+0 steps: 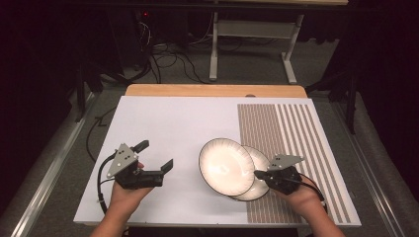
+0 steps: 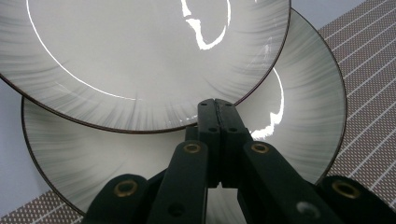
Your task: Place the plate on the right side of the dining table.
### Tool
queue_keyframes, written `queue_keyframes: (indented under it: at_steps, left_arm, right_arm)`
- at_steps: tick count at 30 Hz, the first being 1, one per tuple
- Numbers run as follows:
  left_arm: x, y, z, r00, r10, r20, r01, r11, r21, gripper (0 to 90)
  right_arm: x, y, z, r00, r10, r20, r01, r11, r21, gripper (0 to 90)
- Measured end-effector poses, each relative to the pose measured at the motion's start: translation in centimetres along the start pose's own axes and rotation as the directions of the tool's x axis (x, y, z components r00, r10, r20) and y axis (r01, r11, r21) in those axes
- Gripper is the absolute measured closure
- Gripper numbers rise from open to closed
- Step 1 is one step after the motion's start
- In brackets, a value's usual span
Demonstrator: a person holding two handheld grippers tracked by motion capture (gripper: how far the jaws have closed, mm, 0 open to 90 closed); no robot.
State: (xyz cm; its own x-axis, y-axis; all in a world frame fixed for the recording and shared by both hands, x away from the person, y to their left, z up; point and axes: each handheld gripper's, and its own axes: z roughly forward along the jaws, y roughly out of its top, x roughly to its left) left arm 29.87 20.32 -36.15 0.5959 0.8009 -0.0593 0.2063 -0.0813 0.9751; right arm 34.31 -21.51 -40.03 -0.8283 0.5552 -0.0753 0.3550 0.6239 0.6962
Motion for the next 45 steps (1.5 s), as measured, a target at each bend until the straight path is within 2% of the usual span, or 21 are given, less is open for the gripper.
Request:
queue_keyframes:
  at_steps: [7,11,15,18,23,24,25,27,28,29,30,34,36,37,40,42,43,44,45]
  left_arm:
    - [-1.4,1.3,2.6,0.9995,0.005,0.032,-0.006,0.9989,0.045,0.6]
    - [-2.6,1.6,4.6,0.9985,-0.014,0.052,0.009,0.9953,0.097,0.6]
    - [-3.8,1.4,6.6,0.9943,-0.059,0.088,0.044,0.986,0.161,0.6]
    - [-4.7,0.8,8.0,0.9911,-0.068,0.114,0.042,0.9757,0.215,0.1]
    - [-5.2,-0.2,9.3,0.9877,-0.09,0.128,0.05,0.9576,0.284,0.1]
    - [-5.2,-0.5,9.6,0.9847,-0.109,0.136,0.063,0.9504,0.305,0.1]
    - [-5.2,-0.6,9.7,0.9833,-0.118,0.138,0.07,0.9483,0.31,0.2]
    - [-5.2,-0.9,10.0,0.979,-0.14,0.148,0.083,0.9367,0.34,0.4]
    - [-5.3,-1.1,10.3,0.9762,-0.15,0.157,0.084,0.9281,0.363,1.7]
    - [-5.4,-1.2,10.3,0.9762,-0.151,0.155,0.085,0.9257,0.369,2.7]
    - [-5.5,-1.3,10.5,0.9732,-0.166,0.16,0.094,0.919,0.383,2.9]
    - [-5.8,-1.6,10.9,0.9646,-0.196,0.176,0.108,0.903,0.416,9.2]
    - [-5.9,-1.7,11.0,0.963,-0.206,0.174,0.114,0.8971,0.427,12.0]
    - [-6.0,-1.8,11.2,0.9595,-0.218,0.179,0.12,0.891,0.438,13.8]
    - [-6.1,-1.9,11.4,0.9532,-0.239,0.185,0.133,0.8818,0.453,17.8]
    - [-6.1,-1.9,11.3,0.9499,-0.249,0.189,0.139,0.8785,0.457,22.6]
    - [-6.1,-1.8,11.3,0.9514,-0.253,0.176,0.147,0.8742,0.463,25.5]
    - [-6.1,-1.8,11.3,0.9519,-0.254,0.172,0.149,0.873,0.464,28.6]
    - [-6.1,-1.8,11.3,0.9504,-0.261,0.17,0.156,0.8704,0.467,29.5]
  right_arm:
    - [0.0,-0.1,0.0,1.0,0.002,0.001,-0.002,1.0,0.0,90.0]
    - [-0.1,-0.1,0.0,1.0,-0.003,0.0,0.003,1.0,-0.001,90.0]
    - [-0.1,-0.1,0.0,1.0,-0.004,0.002,0.004,1.0,-0.001,90.0]
    - [0.0,-0.1,0.0,1.0,-0.004,0.002,0.004,1.0,-0.002,90.0]
    - [0.0,-0.1,0.0,1.0,-0.001,0.002,0.001,1.0,-0.001,90.0]
    - [0.0,-0.1,0.0,1.0,-0.001,0.002,0.001,1.0,-0.002,90.0]
    - [0.0,-0.1,0.0,1.0,-0.004,0.002,0.004,1.0,-0.003,90.0]
    - [0.0,-0.1,0.0,1.0,-0.002,0.004,0.002,1.0,-0.002,90.0]
    - [0.0,-0.1,0.0,1.0,-0.001,0.004,0.001,1.0,-0.002,90.0]
    - [0.0,-0.1,0.0,1.0,-0.002,0.005,0.002,1.0,-0.002,90.0]
    - [0.1,-0.1,0.0,1.0,-0.003,0.007,0.003,1.0,-0.004,90.0]
    - [0.1,-0.1,0.0,1.0,-0.002,0.008,0.002,1.0,-0.004,90.0]
    - [0.1,-0.1,0.0,1.0,-0.002,0.008,0.002,1.0,-0.004,90.0]
    - [0.1,-0.1,0.0,0.9999,-0.011,0.007,0.011,1.0,-0.004,90.0]
    - [0.1,-0.1,0.0,0.9999,-0.014,0.009,0.014,1.0,0.0,90.0]
    - [0.1,-0.1,0.0,0.9999,-0.013,0.01,0.013,1.0,0.001,90.0]
    - [0.1,-0.1,0.0,0.9999,-0.012,0.011,0.012,1.0,0.002,90.0]
    - [0.1,-0.1,0.0,0.9998,-0.016,0.011,0.016,1.0,0.002,90.0]
    - [0.1,-0.1,0.0,0.9998,-0.017,0.011,0.017,1.0,0.002,90.0]
